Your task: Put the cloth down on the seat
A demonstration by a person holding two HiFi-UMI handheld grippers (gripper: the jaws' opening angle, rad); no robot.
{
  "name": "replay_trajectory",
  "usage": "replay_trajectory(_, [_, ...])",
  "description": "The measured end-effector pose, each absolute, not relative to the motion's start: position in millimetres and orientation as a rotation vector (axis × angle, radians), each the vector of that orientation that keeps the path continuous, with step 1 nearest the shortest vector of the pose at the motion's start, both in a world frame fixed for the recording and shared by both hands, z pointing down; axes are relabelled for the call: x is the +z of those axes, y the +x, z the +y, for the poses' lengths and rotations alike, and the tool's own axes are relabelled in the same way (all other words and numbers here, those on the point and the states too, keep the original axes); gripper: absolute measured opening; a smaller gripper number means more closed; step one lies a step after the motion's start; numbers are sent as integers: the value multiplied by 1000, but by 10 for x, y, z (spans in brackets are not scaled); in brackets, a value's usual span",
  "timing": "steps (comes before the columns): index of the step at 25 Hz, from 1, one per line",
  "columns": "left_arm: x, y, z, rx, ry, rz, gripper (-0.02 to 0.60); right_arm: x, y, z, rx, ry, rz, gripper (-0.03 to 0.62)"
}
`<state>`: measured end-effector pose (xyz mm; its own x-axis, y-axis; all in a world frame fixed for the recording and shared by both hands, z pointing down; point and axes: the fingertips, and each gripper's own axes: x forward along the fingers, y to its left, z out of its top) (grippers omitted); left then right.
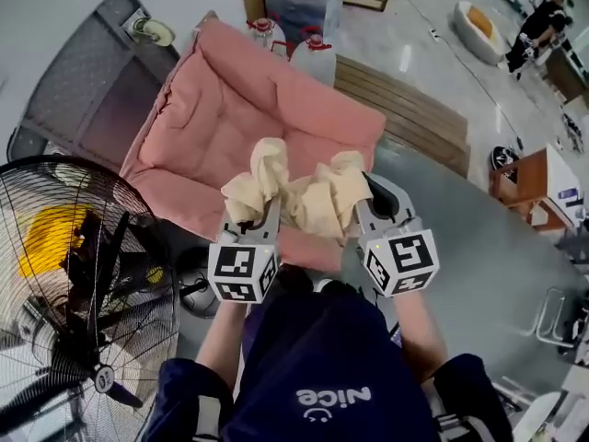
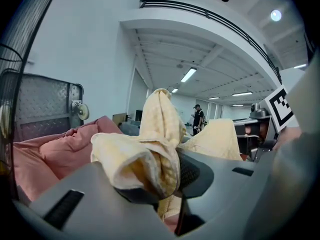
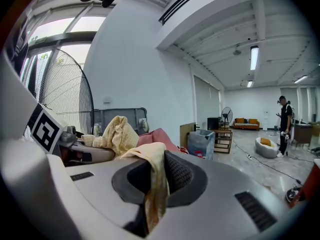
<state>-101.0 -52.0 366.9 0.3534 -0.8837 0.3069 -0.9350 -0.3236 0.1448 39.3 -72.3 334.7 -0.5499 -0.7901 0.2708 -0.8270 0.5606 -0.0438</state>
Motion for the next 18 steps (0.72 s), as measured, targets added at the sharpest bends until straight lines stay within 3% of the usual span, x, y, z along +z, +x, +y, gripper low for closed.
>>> replay_trajectory(18, [4439, -1403, -1663, 319, 2181, -1600, 89, 4207, 78, -1922, 415, 1295, -2451, 60])
